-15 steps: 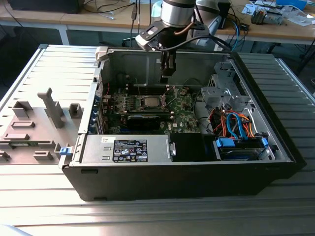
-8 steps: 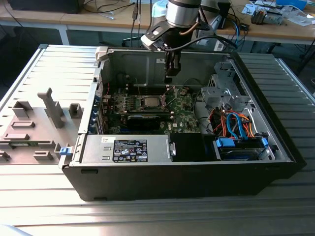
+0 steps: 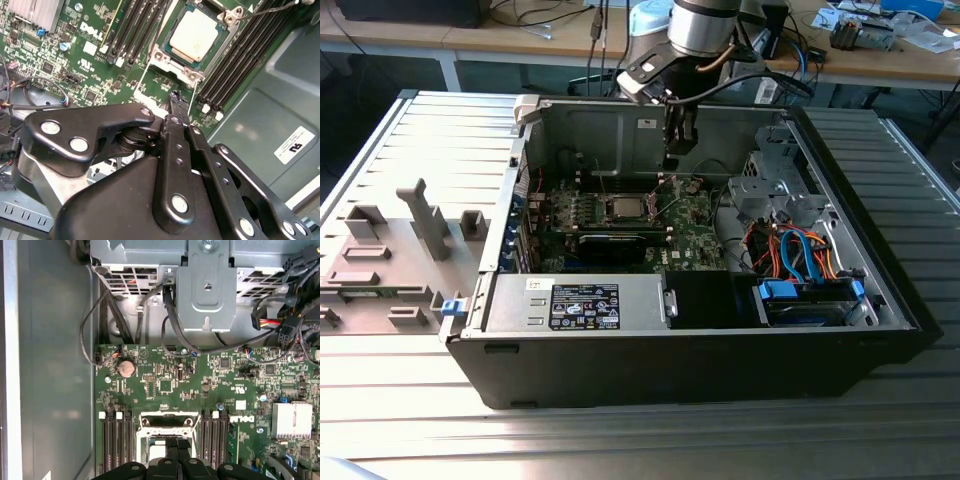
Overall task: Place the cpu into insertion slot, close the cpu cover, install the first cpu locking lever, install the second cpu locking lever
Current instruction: 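Close the cpu cover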
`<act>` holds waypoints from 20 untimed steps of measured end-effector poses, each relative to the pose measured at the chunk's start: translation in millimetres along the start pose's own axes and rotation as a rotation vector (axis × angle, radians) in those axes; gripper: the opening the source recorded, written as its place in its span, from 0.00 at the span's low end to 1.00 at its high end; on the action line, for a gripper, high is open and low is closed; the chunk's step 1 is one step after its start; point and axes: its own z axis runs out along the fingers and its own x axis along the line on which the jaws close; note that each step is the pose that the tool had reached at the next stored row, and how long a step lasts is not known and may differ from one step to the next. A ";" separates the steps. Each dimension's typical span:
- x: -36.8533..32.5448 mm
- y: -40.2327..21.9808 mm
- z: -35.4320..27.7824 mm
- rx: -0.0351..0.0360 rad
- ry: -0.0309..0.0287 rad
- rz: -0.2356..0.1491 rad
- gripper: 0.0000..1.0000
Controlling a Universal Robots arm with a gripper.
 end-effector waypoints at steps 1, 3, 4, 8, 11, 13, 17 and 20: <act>0.0 1.1 -0.1 0.0000 -0.0001 0.000 0.11; -0.1 3.6 -0.3 0.0000 0.0000 0.000 0.11; -0.1 5.7 -0.4 0.0000 0.0000 0.000 0.11; -0.3 12.3 -0.9 0.0000 0.0000 0.000 0.11; -0.4 18.0 -1.3 0.0000 0.0000 0.000 0.11; -0.5 22.2 -1.6 0.0000 0.0000 0.000 0.11; -0.7 28.4 -2.0 0.0001 0.0000 0.000 0.11; -0.8 34.0 -2.4 0.0000 0.0001 0.000 0.11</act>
